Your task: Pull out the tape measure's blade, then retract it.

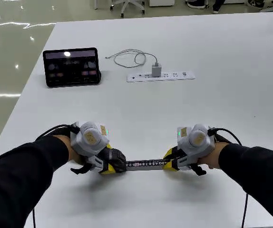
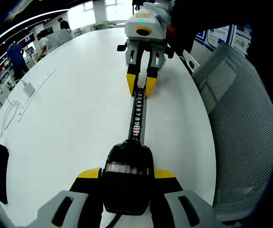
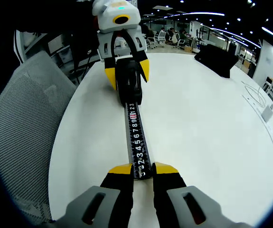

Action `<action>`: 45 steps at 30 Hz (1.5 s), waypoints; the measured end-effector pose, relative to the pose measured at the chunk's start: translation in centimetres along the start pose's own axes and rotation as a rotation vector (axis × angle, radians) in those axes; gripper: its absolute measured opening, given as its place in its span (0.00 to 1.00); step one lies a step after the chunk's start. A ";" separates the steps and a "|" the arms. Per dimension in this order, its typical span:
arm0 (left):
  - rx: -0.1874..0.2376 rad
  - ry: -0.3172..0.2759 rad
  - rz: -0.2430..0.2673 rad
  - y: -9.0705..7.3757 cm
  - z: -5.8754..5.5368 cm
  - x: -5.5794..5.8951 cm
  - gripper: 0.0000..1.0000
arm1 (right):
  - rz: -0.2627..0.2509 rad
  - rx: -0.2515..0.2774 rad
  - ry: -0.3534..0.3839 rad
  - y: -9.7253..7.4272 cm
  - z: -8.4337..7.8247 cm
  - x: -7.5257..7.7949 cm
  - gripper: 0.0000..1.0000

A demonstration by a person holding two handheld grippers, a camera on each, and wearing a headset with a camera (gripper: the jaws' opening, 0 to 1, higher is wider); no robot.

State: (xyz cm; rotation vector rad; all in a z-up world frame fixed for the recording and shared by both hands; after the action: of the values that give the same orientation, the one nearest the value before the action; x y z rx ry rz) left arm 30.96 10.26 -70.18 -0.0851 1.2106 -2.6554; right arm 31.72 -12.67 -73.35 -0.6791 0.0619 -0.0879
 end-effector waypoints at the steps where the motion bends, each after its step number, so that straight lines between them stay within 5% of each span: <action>1: 0.000 -0.001 0.000 0.0 0.0 0.0 0.34 | -0.001 0.000 0.002 -0.1 -0.1 0.0 0.10; 45: 0.011 -0.005 0.001 0.0 0.0 0.1 0.34 | -0.019 -0.017 0.016 -3.0 -2.0 0.4 0.10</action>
State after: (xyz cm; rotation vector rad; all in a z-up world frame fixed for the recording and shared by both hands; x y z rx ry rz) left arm 30.89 10.26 -70.21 -0.0891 1.1945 -2.6585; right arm 31.76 -16.27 -73.08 -0.6957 0.0717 -0.1110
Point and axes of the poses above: the centre of the closed fingertips' face, and the gripper's own axes: y roughly forward along the fingers, x roughly to its right, z roughly out of its top, the point moved 8 cm from there along -y, roughly backward along the fingers, and after that the axes turned 10 degrees about x, right-handed, at the moved point
